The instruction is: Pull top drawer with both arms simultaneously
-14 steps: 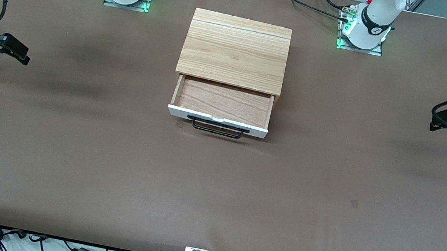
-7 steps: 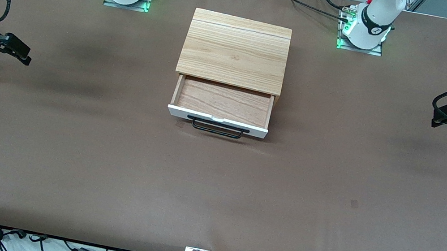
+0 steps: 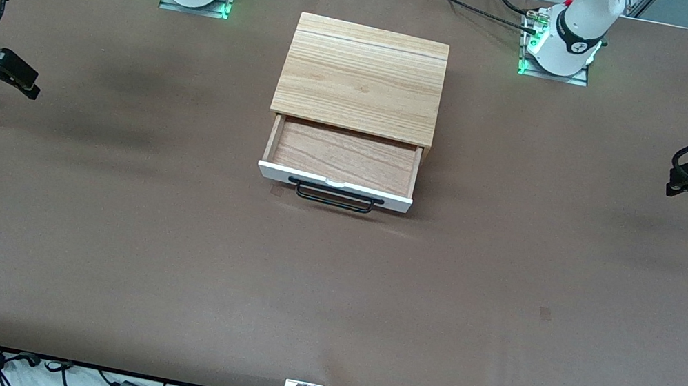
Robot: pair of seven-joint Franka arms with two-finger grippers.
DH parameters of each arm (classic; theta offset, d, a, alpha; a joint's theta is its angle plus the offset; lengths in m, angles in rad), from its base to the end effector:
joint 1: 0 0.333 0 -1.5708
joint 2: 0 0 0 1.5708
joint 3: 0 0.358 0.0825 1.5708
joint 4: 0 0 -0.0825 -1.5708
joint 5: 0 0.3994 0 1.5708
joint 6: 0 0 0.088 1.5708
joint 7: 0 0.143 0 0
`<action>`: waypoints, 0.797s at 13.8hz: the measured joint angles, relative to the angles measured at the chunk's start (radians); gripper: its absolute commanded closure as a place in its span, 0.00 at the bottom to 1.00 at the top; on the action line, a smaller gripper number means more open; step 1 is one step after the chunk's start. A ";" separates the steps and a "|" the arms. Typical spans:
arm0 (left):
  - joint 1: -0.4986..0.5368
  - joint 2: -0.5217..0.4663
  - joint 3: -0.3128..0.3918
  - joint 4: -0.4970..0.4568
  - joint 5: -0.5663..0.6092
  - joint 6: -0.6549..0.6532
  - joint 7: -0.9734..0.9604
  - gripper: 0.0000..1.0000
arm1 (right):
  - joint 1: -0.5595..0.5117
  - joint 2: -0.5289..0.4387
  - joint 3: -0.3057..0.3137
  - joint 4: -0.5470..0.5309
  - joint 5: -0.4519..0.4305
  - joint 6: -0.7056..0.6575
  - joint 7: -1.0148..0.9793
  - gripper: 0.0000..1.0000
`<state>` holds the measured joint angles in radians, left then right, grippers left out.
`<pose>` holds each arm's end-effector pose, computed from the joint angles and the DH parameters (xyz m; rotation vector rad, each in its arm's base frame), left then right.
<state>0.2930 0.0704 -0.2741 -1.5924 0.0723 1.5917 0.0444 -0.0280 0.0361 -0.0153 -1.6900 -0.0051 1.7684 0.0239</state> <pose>0.5894 0.0265 0.5826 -3.0884 0.0455 0.1083 0.5961 -0.0263 0.5684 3.1332 -0.1039 0.0662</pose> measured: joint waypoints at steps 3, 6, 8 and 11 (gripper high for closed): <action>0.000 0.000 0.000 0.000 0.000 0.000 0.000 0.00 | -0.011 0.000 0.021 0.000 0.000 0.000 -0.002 0.00; 0.002 0.000 0.000 0.000 0.000 0.000 0.000 0.00 | -0.012 -0.001 0.028 0.000 0.000 -0.002 -0.004 0.00; 0.003 0.000 0.000 0.000 0.000 0.000 0.000 0.00 | -0.014 -0.004 0.028 0.001 0.000 -0.016 -0.004 0.00; 0.007 0.000 0.000 0.000 -0.001 0.000 0.000 0.00 | -0.014 -0.005 0.028 0.001 0.000 -0.021 -0.006 0.00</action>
<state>0.2997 0.0708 -0.2739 -1.5924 0.0711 1.5917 0.0444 -0.0420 0.0312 0.0130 -1.6890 -0.0051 1.7477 0.0181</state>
